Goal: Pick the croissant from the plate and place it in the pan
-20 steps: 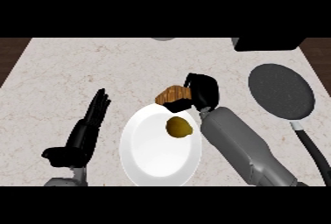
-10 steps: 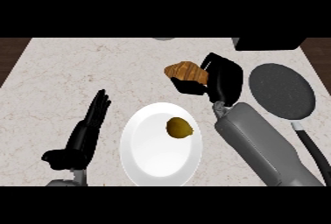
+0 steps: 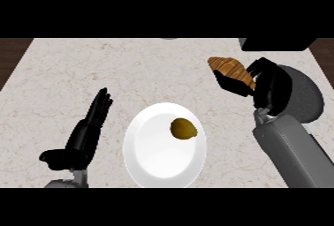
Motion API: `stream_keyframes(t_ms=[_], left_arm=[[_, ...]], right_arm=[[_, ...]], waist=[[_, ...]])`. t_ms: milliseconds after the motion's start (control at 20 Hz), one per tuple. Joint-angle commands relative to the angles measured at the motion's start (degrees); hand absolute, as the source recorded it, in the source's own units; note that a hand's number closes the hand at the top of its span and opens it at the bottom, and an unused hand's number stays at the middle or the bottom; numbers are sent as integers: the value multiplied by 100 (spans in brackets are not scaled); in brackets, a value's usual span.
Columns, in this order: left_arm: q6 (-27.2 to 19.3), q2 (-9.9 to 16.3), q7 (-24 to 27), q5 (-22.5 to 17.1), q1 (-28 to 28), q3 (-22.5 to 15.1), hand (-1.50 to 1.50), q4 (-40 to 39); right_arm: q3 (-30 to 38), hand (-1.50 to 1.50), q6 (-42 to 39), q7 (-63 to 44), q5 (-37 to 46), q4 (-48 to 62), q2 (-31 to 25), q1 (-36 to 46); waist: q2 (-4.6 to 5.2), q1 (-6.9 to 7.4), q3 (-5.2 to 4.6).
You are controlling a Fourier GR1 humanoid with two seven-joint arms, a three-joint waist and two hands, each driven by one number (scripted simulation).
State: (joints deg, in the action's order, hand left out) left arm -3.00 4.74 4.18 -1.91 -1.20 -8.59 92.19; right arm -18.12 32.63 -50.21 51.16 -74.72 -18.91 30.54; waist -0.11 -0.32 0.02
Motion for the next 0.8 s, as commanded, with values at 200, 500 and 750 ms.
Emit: stream_keyframes(t_ms=[200,500,750], left_arm=[[-9,-139,369,164,-56,-47,0,-395],[-66,-244,271,257,54,-229,0,-75],[27,-224,227,271,-69,-215,0,-184]], right_arm=[[894,150,820,1083,83,842,-790,-405],[1822,150,2099,2484,-647,2198,-1006,-81],[2399,150,2365,4132,-1586,3639,-946,460]], waist=[[25,31,0],[54,133,12],[78,204,17]])
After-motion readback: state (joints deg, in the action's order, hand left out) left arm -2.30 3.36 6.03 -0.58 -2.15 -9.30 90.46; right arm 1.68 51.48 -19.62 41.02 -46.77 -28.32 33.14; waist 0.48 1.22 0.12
